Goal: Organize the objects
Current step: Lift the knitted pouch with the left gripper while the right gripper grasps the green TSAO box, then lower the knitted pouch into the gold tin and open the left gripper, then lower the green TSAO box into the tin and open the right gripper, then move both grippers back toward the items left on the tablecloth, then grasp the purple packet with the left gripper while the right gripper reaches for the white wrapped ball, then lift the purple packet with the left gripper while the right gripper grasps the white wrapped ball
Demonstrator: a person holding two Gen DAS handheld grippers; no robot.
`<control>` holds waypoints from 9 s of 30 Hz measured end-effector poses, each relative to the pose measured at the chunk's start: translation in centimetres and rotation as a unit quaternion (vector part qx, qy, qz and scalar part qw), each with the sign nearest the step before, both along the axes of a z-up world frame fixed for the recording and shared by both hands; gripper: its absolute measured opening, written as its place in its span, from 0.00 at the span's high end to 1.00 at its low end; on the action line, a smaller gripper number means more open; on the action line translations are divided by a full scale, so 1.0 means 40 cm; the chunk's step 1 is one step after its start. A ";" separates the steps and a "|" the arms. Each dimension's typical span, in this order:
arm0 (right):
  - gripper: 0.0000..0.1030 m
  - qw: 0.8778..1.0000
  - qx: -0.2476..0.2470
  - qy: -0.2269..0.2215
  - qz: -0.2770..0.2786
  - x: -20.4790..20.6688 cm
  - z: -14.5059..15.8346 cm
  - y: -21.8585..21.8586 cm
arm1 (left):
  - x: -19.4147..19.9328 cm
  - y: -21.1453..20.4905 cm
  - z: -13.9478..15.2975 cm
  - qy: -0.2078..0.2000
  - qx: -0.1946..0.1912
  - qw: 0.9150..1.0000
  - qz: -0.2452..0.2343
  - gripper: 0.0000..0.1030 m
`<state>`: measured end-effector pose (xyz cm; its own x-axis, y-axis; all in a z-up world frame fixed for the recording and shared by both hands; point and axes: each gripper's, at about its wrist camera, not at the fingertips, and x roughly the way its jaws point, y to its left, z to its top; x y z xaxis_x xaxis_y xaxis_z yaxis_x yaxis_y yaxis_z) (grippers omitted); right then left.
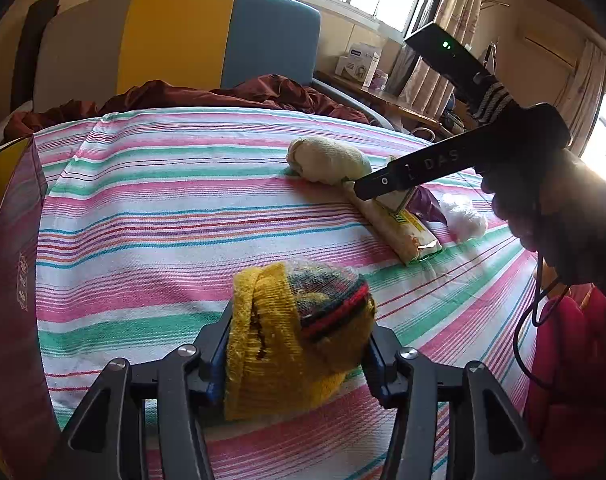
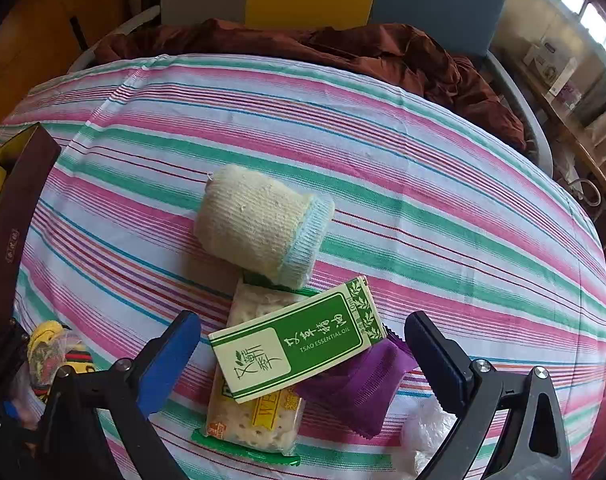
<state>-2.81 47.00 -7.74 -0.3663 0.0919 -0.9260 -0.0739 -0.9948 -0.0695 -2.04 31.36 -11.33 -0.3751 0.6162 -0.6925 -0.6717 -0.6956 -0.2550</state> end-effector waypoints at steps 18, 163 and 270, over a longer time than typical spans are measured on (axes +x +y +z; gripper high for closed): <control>0.24 0.998 -0.027 0.058 0.028 0.055 -0.006 -0.257 | 0.002 -0.016 0.001 0.000 0.009 1.000 0.005 0.49; 0.04 0.951 -0.113 0.104 0.267 0.073 0.064 -0.886 | 0.017 -0.757 0.241 0.065 -0.073 0.957 0.274 0.22; 0.35 0.900 -0.115 0.101 -0.408 0.289 0.013 0.234 | 0.051 -0.021 0.003 0.061 -0.072 0.995 -0.015 0.64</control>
<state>8.76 56.38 -7.23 -0.4258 0.2215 -0.8773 -0.7748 -0.5901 0.2270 0.00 30.53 -11.21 -0.4444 0.5269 -0.7245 -0.7133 -0.6974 -0.0696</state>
